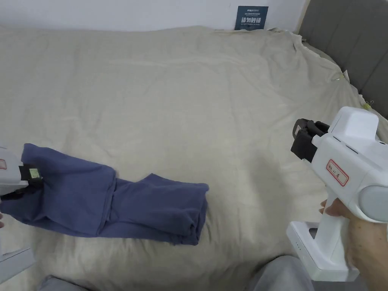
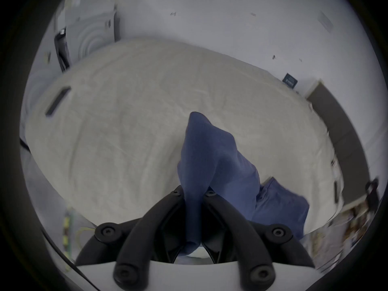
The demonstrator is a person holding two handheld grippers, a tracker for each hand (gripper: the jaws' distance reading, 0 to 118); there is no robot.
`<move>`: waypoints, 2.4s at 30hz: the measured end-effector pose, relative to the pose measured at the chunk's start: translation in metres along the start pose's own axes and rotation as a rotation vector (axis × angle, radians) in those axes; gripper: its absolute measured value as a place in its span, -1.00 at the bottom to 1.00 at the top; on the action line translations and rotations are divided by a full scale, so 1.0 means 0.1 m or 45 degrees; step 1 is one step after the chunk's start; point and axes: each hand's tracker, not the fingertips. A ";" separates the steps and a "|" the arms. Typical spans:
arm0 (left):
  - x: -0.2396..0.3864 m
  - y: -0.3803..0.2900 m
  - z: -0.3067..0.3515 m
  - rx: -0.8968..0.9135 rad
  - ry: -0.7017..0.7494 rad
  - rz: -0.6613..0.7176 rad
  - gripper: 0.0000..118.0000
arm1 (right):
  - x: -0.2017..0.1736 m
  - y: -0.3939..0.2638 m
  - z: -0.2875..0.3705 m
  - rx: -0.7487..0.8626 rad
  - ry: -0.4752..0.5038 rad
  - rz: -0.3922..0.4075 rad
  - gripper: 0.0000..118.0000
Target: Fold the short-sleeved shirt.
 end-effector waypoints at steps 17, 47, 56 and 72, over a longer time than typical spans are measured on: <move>2.17 -0.69 0.18 -0.158 -0.316 -0.526 -0.86 | 0.09 0.07 0.16 0.048 0.002 -0.028 -1.00; 1.72 -0.33 0.53 0.502 -0.359 -0.198 -0.17 | -0.01 0.15 0.17 0.061 0.046 -0.012 -1.00; 1.21 -0.75 0.82 0.846 -0.045 -0.291 -1.00 | -0.34 0.11 0.13 0.062 0.142 0.017 -1.00; 1.06 -1.14 0.66 0.810 -0.065 -0.255 -1.00 | -1.35 -0.65 -0.42 -0.089 0.253 0.086 -1.00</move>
